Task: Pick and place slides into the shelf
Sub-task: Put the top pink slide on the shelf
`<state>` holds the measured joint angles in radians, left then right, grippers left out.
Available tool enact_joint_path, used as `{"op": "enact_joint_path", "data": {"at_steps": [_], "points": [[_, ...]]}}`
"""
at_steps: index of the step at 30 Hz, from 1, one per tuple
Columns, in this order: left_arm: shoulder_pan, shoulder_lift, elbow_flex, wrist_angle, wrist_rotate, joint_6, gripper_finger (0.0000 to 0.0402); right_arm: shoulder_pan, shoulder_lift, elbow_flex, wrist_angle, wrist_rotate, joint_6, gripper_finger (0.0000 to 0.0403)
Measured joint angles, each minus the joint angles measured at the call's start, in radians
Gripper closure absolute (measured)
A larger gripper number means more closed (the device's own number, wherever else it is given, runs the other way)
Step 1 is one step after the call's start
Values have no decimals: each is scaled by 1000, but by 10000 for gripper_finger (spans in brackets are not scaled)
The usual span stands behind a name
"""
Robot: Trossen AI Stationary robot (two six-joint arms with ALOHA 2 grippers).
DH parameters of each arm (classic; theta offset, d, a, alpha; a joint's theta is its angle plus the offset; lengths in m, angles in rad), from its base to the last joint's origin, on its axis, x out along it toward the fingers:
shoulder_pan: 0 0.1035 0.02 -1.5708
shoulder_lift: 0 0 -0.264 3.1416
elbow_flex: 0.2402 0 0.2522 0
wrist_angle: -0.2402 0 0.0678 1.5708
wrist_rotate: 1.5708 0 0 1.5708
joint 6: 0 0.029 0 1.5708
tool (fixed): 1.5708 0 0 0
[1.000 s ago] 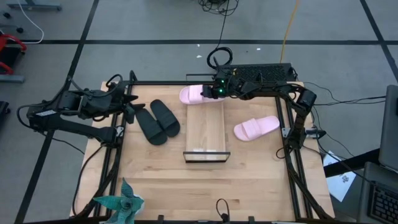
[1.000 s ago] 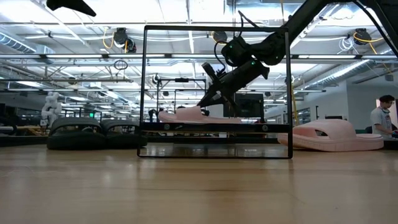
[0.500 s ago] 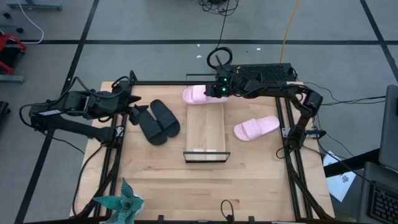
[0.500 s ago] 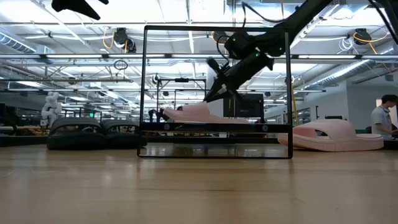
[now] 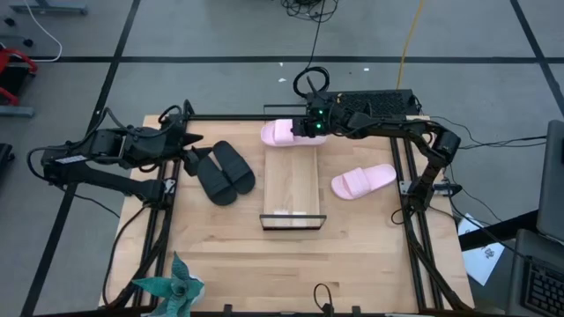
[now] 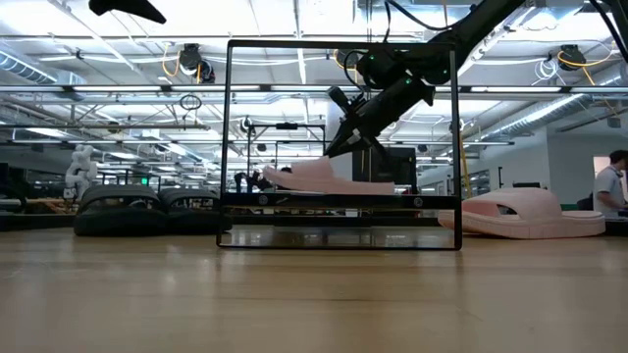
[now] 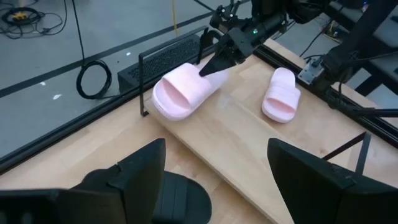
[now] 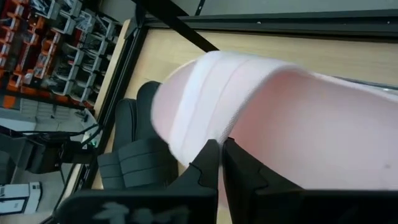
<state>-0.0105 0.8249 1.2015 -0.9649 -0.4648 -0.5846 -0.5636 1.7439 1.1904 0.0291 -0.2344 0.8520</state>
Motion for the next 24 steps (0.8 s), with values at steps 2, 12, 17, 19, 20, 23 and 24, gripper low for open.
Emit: {"op": "enact_joint_path", "data": {"at_steps": [2,12,17,19,20,23,24], "points": [[0,0,0,0,1,0,117,-2,0,0,-4,1,-1,403],[0,0,0,0,2,0,117,-6,22,0,3,6,-1,403],[0,0,0,0,2,1,117,-11,22,0,10,23,-1,403],[0,0,0,0,2,6,117,-11,22,0,11,23,-1,403],[0,0,0,0,2,6,117,-11,22,0,11,23,-1,403],[0,0,0,-1,2,6,117,-11,22,0,11,23,-1,403],[0,0,0,-1,2,6,117,-11,22,0,11,23,-1,403]]}}
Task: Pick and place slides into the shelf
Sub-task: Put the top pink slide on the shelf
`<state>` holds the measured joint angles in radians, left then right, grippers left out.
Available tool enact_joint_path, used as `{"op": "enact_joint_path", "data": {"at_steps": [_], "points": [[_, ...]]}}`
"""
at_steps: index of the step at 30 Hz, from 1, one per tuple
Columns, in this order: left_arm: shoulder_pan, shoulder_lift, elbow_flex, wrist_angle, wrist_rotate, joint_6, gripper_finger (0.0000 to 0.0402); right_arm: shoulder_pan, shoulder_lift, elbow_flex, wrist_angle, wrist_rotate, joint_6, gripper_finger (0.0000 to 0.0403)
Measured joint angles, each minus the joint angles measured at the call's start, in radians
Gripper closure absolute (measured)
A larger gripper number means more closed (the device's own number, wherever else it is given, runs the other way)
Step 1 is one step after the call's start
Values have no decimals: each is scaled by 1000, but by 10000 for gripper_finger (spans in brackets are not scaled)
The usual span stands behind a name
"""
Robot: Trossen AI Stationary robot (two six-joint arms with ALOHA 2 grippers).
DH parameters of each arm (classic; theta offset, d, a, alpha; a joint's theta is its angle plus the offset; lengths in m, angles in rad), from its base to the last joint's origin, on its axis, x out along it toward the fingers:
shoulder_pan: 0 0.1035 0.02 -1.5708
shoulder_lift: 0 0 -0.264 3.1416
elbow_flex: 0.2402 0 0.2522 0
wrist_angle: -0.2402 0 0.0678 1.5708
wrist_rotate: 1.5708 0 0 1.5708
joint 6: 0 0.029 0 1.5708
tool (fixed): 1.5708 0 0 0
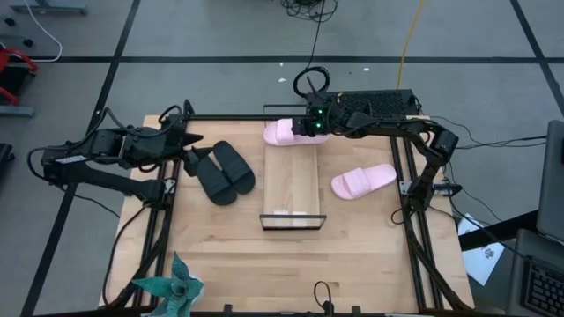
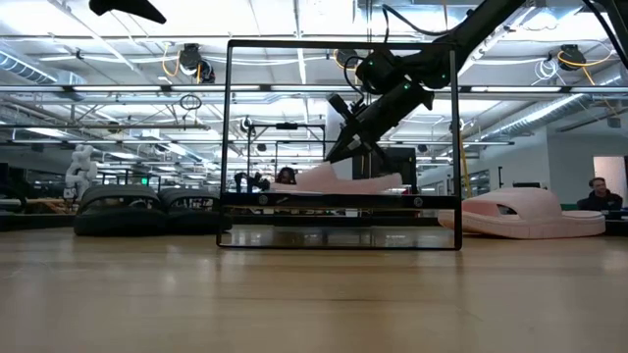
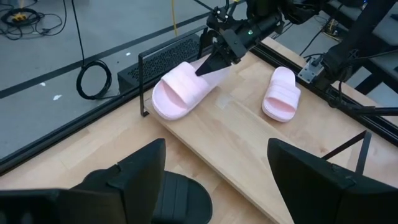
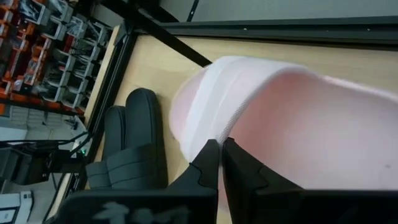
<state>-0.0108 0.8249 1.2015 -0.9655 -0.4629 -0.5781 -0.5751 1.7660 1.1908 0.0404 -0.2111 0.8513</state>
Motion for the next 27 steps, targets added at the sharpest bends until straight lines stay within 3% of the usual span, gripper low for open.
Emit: {"op": "enact_joint_path", "data": {"at_steps": [27], "points": [[0,0,0,51,0,21,117,15,32,2,83,2,23,403]]}}
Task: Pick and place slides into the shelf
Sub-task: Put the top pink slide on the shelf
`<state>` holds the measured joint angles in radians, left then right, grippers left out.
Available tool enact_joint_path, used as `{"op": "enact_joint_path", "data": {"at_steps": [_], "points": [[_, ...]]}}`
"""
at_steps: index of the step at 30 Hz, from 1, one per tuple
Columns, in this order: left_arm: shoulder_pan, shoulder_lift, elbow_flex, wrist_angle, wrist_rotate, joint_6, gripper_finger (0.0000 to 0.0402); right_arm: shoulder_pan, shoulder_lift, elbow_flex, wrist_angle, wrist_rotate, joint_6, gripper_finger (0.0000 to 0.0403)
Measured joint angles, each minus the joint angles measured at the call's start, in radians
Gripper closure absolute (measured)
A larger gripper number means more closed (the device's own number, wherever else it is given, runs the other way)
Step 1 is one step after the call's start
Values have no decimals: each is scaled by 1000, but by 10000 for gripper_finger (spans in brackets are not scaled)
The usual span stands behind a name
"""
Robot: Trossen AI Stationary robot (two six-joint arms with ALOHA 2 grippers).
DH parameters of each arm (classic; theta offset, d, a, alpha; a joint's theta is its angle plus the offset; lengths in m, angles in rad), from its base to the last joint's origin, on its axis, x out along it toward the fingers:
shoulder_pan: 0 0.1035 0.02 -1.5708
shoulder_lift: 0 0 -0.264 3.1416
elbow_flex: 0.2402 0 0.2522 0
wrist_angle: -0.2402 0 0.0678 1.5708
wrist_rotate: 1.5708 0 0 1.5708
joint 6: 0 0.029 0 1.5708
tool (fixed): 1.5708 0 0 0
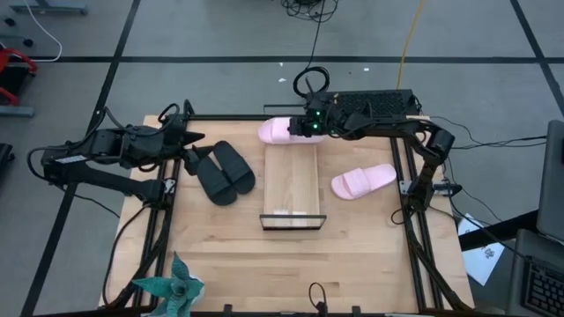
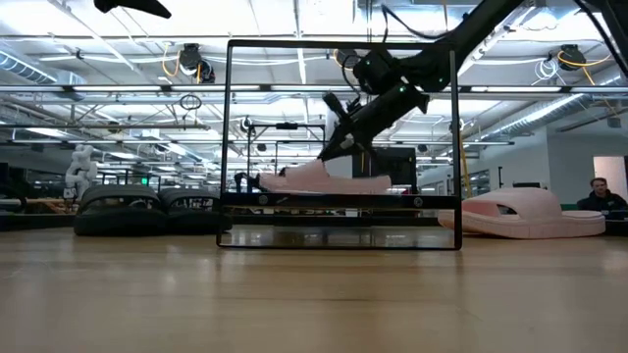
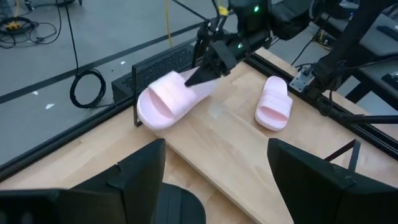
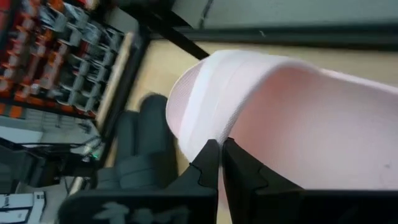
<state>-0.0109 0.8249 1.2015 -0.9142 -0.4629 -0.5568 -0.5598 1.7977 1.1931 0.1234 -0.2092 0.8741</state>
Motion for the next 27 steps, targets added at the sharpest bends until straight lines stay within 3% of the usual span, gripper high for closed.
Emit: {"op": "enact_joint_path", "data": {"at_steps": [4,22,27], "points": [[0,0,0,0,1,-2,117,12,40,-2,59,-4,18,403],[0,0,0,-1,45,-24,117,10,37,-2,30,-39,-30,402],[0,0,0,-1,48,-24,117,10,37,-2,30,-54,-26,386]]}}
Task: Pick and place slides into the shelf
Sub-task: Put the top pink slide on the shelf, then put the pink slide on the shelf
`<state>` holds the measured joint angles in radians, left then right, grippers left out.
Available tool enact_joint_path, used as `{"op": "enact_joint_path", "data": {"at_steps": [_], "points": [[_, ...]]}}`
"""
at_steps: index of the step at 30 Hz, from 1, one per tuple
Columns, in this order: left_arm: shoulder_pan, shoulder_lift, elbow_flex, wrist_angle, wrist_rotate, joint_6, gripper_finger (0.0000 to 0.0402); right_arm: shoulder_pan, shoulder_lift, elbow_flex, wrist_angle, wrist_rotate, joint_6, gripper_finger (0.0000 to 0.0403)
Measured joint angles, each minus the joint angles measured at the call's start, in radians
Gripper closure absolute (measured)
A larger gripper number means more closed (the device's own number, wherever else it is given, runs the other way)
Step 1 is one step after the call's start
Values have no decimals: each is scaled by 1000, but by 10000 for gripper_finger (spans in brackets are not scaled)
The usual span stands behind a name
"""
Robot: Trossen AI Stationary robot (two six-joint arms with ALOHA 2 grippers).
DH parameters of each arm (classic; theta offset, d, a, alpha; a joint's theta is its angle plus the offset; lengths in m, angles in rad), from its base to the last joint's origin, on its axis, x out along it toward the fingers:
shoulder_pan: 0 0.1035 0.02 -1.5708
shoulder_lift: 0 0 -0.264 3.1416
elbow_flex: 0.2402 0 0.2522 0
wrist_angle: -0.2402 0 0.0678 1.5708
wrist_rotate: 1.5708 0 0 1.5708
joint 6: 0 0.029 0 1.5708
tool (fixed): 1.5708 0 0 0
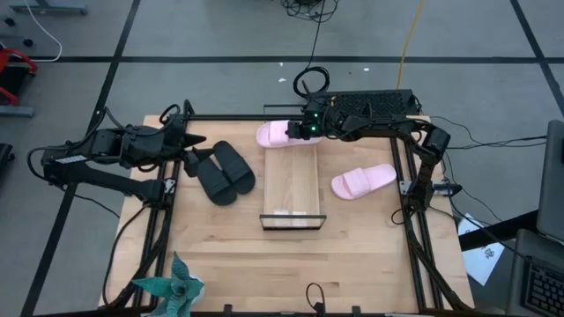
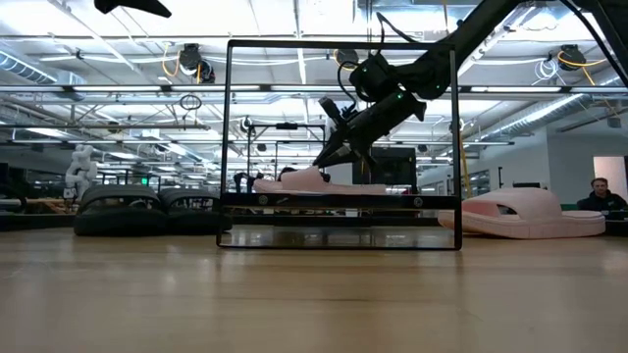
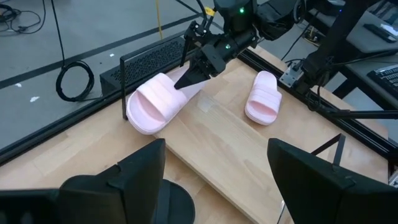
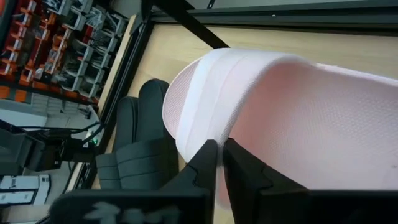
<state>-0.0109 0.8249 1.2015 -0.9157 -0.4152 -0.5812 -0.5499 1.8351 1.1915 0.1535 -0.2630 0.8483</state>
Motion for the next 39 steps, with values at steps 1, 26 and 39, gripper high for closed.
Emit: {"op": "enact_joint_path", "data": {"at_steps": [1,26,39], "points": [[0,0,0,0,0,0,117,0,0,0,0,0,0,381],[0,0,0,-1,8,17,117,-20,-37,0,-24,-1,-12,342],[0,0,0,-9,47,28,117,-39,-286,0,-502,26,-197,344]]}}
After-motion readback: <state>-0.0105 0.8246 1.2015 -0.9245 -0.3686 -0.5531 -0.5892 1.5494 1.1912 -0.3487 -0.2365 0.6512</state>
